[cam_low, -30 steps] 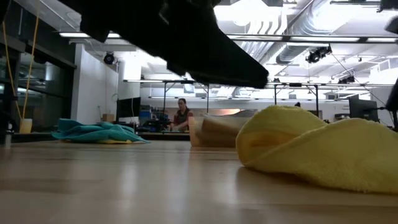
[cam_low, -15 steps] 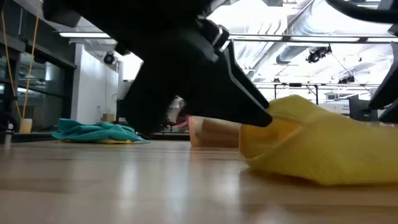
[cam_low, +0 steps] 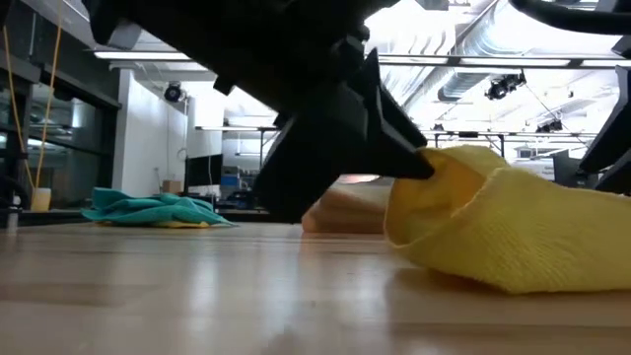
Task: Fold microfiber towels
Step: Fold the right yellow microfiber cloth
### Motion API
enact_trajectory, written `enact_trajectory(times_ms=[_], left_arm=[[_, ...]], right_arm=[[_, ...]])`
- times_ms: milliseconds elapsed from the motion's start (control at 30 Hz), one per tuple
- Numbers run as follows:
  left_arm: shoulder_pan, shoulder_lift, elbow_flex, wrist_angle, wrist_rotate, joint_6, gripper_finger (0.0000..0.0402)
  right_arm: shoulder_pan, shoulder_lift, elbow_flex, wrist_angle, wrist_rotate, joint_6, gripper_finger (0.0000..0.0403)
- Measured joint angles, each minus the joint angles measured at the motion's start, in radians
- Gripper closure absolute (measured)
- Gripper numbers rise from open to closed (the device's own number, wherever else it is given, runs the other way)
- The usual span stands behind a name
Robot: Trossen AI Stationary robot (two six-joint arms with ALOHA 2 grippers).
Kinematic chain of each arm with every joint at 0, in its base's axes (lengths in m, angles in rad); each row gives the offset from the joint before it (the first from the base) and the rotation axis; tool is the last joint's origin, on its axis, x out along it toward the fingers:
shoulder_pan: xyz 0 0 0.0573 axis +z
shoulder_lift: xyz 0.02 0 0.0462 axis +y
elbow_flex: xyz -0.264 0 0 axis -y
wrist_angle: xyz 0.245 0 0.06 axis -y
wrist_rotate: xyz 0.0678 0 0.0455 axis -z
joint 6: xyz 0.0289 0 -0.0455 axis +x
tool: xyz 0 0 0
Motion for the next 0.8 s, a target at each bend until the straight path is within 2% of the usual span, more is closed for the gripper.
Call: enact_trajectory(times_ms=[333, 533, 667, 800], left_arm=[[-0.025, 0.0, 0.0, 0.039, 0.005, 0.059, 0.0245], [-0.048, 0.0, 0.0, 0.02, -0.002, -0.021, 0.0245], [-0.058, 0.0, 0.0, -0.022, -0.052, -0.076, 0.0246], [-0.065, 0.0, 0.0, -0.087, -0.092, -0.132, 0.0267]], right_arm=[[0.0, 0.0, 0.0, 0.001, 0.089, 0.037, 0.0236], [0.0, 0.0, 0.0, 0.001, 0.146, 0.083, 0.0236], [0.0, 0.0, 0.0, 0.001, 0.165, 0.1, 0.0236], [0.0, 0.0, 0.0, 0.001, 0.165, 0.1, 0.0236]])
